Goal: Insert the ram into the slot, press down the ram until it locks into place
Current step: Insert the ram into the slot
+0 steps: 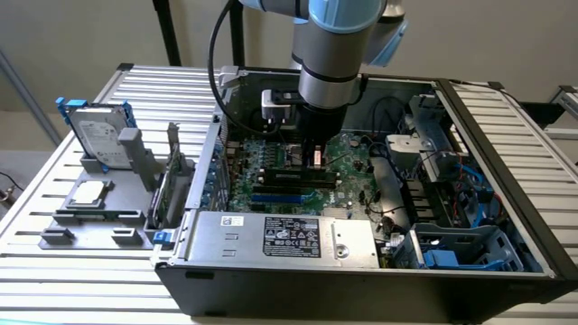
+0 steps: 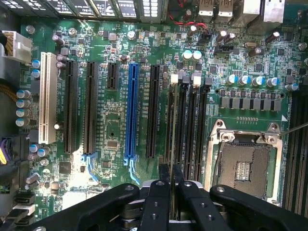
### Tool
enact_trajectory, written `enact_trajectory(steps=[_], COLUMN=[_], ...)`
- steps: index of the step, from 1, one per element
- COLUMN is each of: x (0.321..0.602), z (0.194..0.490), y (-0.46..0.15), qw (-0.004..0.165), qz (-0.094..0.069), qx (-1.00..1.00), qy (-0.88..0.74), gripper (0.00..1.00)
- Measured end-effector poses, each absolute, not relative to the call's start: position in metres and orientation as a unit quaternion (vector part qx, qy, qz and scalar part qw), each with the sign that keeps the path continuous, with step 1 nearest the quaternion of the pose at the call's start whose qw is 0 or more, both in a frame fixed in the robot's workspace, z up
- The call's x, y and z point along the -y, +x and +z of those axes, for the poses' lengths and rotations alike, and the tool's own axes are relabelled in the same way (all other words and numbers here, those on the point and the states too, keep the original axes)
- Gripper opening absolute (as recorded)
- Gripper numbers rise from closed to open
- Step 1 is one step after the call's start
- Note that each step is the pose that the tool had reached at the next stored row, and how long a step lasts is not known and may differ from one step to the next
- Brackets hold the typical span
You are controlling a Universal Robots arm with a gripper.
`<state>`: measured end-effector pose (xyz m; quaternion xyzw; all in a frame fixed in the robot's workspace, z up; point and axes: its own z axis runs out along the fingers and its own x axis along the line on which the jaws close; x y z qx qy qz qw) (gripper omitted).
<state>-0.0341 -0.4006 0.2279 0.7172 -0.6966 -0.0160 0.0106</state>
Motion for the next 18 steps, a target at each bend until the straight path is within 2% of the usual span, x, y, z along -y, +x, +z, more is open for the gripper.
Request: enact_trajectory(steps=[18], x=[0.4007], z=[0.2263], y=[-0.0331], qw=[0.011], qz=[-0.015], qx=[0.697], qy=[0.717], gripper=[0.13])
